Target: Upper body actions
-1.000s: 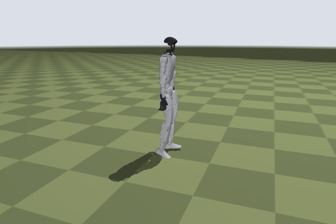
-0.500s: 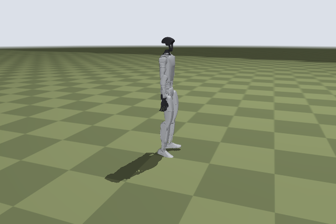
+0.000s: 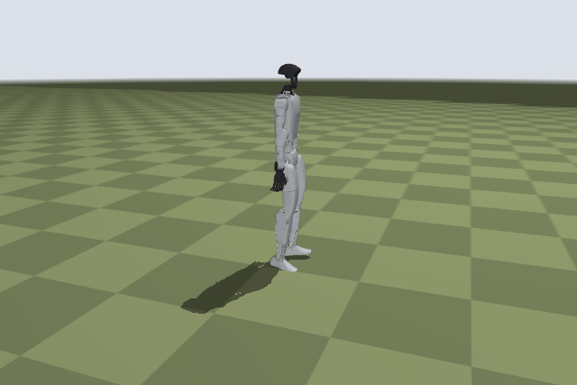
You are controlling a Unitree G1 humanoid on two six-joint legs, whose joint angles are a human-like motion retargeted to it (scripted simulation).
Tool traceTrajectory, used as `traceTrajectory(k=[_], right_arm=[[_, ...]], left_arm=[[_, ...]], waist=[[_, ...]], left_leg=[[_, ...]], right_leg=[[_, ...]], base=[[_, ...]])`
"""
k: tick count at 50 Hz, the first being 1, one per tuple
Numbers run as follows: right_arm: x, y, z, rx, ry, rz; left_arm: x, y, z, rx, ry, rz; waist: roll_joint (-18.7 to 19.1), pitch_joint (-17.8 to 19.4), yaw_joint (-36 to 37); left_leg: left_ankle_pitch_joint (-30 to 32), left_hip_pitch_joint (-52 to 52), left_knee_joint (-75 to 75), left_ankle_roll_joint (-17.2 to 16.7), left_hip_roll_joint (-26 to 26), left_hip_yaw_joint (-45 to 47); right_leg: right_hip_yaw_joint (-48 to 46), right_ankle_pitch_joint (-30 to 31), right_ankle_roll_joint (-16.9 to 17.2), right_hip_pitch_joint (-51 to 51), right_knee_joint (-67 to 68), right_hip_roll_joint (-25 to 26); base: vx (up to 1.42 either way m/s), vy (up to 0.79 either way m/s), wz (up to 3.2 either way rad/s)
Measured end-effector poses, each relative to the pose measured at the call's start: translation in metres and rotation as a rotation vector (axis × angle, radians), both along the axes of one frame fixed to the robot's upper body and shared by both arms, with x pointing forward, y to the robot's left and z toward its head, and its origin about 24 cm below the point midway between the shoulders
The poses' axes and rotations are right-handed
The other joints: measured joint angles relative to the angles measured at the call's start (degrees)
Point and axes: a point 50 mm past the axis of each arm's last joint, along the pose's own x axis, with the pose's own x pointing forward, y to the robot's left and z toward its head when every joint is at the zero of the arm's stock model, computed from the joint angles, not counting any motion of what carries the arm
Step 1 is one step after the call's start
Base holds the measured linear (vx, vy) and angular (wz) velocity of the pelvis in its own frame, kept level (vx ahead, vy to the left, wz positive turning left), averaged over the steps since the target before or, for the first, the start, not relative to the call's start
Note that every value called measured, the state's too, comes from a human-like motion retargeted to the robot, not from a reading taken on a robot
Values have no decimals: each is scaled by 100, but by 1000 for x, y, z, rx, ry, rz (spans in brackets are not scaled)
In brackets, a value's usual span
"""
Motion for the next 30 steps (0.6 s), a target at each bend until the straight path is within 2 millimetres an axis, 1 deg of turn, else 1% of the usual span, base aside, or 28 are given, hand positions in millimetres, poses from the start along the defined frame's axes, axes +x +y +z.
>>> traceTrajectory(k=[3,8,11,13,16,18,19,22,25,28,30], right_arm=[[3,0,0,-1,-22,1],[19,4,0,12,-82,47],[26,8,0,27,-108,76],[26,12,0,47,-116,89],[22,13,-1,62,-112,98],[15,11,-1,55,-101,106],[11,10,-1,49,-89,110],[1,7,-1,30,-40,120],[-5,2,0,10,18,112],[-2,-2,0,6,27,100],[0,-4,1,11,24,88]], left_arm=[[0,0,0,-5,13,-8],[-1,3,1,-12,14,-1],[-7,8,2,-8,30,-6],[-11,14,3,7,53,-18],[-15,21,5,31,84,-31],[-17,23,6,45,94,-25],[-18,24,6,50,94,-17],[-20,26,6,55,92,13],[-18,23,5,57,83,52],[-15,15,4,42,49,111],[-14,11,3,14,41,118]], waist=[[41,134,22],[160,402,75],[208,441,77],[221,445,17],[178,426,12],[91,371,45],[47,340,71],[-61,226,164],[-97,102,208],[-89,33,115],[-55,-66,17]], left_leg=[[-9,24,-14,33,32,34],[-29,77,-54,54,239,286],[-41,64,-57,41,364,431],[-41,62,-47,38,408,418],[-46,108,-50,42,362,374],[-59,154,-57,53,246,345],[-67,184,-61,52,195,337],[-91,239,-57,24,101,340],[-106,207,-18,-17,97,312],[-101,209,4,-55,130,266],[-85,184,-10,-74,156,235]], right_leg=[[91,-53,69,-98,243,-17],[506,51,195,-403,831,78],[641,-10,130,-588,1115,176],[459,-124,26,-586,1138,139],[423,-122,10,-498,983,51],[452,64,178,-388,727,-49],[383,87,202,-317,604,-89],[128,107,98,-172,314,-143],[30,188,48,-114,116,-135],[-88,213,-17,-9,-40,-63],[-76,213,-36,0,-97,-21]], base=[[-1,9,-19],[-6,5,-57],[-6,0,-53],[0,0,0],[0,0,0],[7,-5,8],[11,-4,0],[6,-7,-10],[2,-8,14],[0,-10,23],[3,-6,24]])
